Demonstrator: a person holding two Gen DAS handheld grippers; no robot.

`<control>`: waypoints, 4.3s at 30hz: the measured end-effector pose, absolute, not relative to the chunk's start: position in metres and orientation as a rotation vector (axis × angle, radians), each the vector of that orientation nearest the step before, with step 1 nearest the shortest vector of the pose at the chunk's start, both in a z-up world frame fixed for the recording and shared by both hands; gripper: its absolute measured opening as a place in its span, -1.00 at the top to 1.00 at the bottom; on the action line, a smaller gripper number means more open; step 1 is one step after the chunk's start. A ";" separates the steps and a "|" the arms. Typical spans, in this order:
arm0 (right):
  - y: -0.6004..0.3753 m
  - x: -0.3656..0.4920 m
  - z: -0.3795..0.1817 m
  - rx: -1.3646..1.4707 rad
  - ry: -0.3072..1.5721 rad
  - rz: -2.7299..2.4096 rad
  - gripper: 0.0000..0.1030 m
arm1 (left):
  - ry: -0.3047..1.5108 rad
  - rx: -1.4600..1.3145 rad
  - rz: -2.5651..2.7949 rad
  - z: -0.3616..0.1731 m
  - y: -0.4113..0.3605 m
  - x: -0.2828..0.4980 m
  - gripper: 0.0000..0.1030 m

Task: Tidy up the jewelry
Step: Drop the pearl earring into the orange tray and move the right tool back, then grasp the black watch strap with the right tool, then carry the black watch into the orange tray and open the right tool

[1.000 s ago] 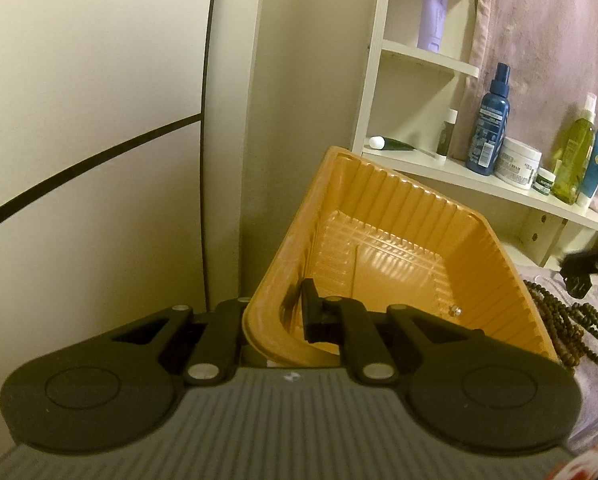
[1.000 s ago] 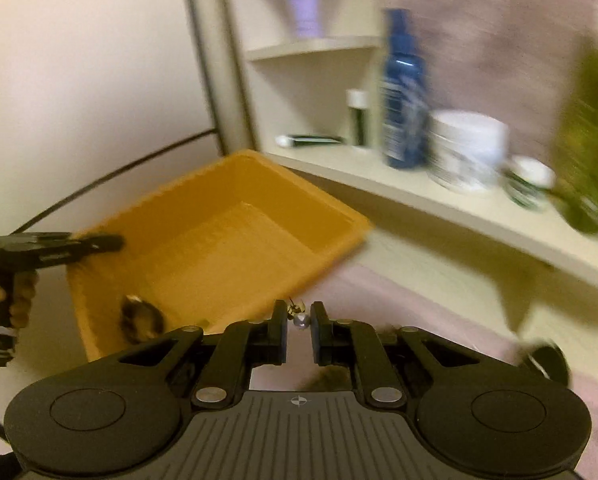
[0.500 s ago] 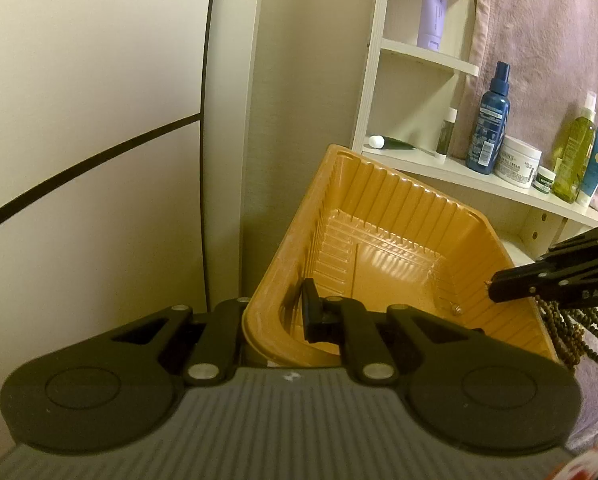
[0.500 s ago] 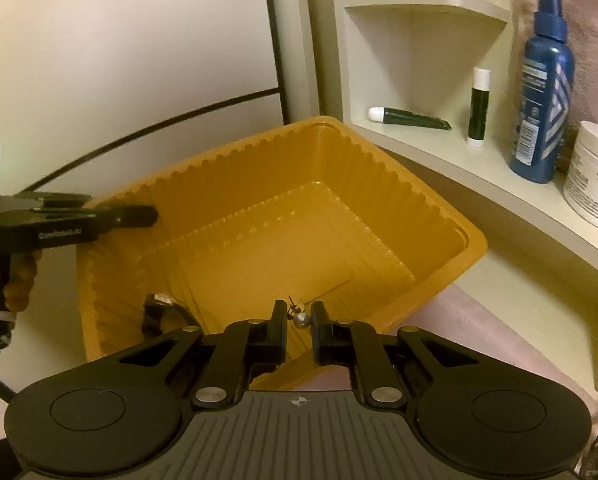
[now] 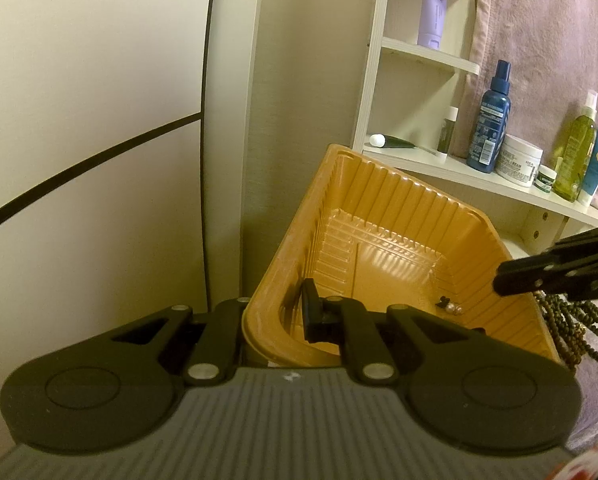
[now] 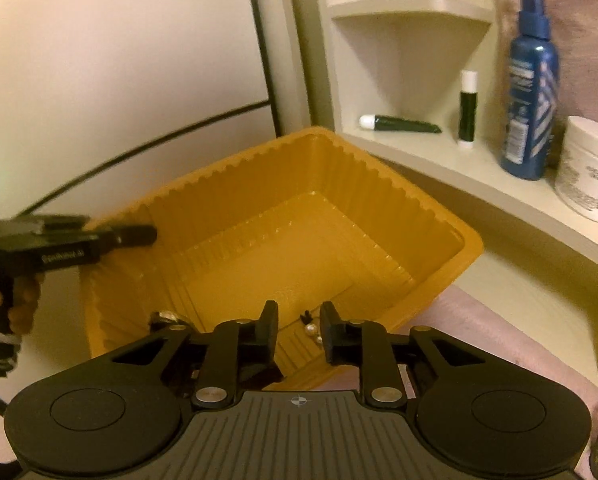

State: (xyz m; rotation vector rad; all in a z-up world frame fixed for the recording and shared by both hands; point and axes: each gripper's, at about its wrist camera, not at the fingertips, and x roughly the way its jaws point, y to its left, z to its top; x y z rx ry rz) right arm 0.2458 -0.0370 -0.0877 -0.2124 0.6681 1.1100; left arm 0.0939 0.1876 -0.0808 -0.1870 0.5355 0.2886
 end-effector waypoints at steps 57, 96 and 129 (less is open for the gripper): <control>-0.211 0.312 -0.119 -0.286 0.701 0.731 0.61 | 0.539 -0.178 0.295 -0.081 0.189 0.094 0.78; 0.000 0.216 -0.096 -0.212 0.639 1.186 0.81 | 0.539 -0.177 0.297 -0.083 0.186 0.095 0.78; -0.066 0.189 -0.064 0.015 0.583 1.027 0.15 | 0.534 -0.177 0.302 -0.084 0.186 0.094 0.78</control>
